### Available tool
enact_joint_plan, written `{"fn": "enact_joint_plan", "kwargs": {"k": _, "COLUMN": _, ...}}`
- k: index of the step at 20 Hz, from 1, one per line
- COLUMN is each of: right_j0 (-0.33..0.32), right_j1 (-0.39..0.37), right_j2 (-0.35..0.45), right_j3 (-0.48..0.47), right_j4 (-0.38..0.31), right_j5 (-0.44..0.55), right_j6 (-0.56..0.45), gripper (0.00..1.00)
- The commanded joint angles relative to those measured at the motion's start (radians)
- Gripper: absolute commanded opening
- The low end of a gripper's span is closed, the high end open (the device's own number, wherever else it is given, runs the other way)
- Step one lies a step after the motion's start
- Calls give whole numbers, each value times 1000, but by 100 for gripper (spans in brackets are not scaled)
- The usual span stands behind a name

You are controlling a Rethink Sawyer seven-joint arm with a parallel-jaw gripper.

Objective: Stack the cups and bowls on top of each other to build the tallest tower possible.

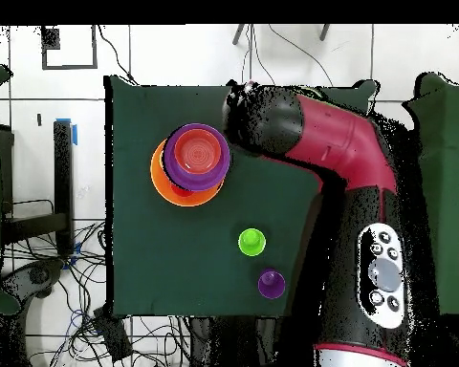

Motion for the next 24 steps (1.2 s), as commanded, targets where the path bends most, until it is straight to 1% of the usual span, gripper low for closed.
{"fn": "enact_joint_plan", "kwargs": {"k": 1, "right_j0": 79, "right_j1": 33, "right_j2": -36, "right_j3": -61, "right_j4": 29, "right_j5": 120, "right_j6": 264, "gripper": 0}}
{"fn": "enact_joint_plan", "kwargs": {"k": 6, "right_j0": 141, "right_j1": 74, "right_j2": -85, "right_j3": -116, "right_j4": 33, "right_j5": 121, "right_j6": 355, "gripper": 0}}
{"fn": "enact_joint_plan", "kwargs": {"k": 7, "right_j0": 152, "right_j1": 81, "right_j2": -93, "right_j3": -117, "right_j4": 36, "right_j5": 109, "right_j6": 369, "gripper": 0}}
{"fn": "enact_joint_plan", "kwargs": {"k": 10, "right_j0": 195, "right_j1": 125, "right_j2": -128, "right_j3": -149, "right_j4": 40, "right_j5": 85, "right_j6": 431, "gripper": 0}}
{"fn": "enact_joint_plan", "kwargs": {"k": 13, "right_j0": 225, "right_j1": 164, "right_j2": -160, "right_j3": -181, "right_j4": 49, "right_j5": 87, "right_j6": 482, "gripper": 0}}
{"fn": "enact_joint_plan", "kwargs": {"k": 19, "right_j0": 275, "right_j1": 236, "right_j2": -210, "right_j3": -245, "right_j4": 67, "right_j5": 65, "right_j6": 564, "gripper": 0}}
{"fn": "enact_joint_plan", "kwargs": {"k": 24, "right_j0": 296, "right_j1": 290, "right_j2": -225, "right_j3": -280, "right_j4": 99, "right_j5": 44, "right_j6": 611, "gripper": 0}}
